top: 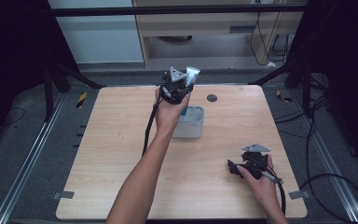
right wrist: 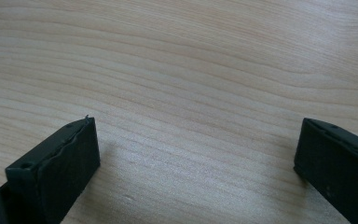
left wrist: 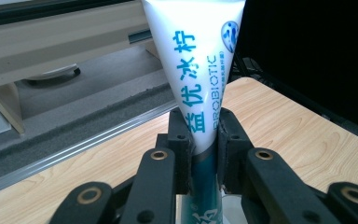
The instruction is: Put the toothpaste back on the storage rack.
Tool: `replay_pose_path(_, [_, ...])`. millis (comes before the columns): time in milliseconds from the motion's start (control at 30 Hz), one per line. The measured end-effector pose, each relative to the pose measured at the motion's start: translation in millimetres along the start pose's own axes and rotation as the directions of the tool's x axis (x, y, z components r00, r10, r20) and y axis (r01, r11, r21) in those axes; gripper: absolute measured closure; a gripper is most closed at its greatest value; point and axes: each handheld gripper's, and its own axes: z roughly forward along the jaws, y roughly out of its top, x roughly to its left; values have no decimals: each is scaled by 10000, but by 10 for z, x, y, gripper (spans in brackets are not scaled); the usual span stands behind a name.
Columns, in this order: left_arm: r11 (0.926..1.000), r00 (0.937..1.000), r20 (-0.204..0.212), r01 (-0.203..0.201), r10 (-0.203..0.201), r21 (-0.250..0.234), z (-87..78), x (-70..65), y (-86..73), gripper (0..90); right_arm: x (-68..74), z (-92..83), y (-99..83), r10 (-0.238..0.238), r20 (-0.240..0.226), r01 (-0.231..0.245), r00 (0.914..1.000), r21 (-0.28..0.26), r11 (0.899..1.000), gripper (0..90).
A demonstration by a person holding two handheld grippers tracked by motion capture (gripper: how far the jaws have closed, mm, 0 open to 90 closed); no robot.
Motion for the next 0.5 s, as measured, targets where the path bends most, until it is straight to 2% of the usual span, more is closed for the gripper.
replay_pose_path(400, [9998,10000,2,-47,47,216,68,20,-98,779,1,0,1,28,-8,-28,10000,-16,10000,3])
replay_pose_path(500, [9997,10000,20,43,-43,257,98,27,-138,779,0,1,1,11,-3,-11,10000,-32,10000,3])
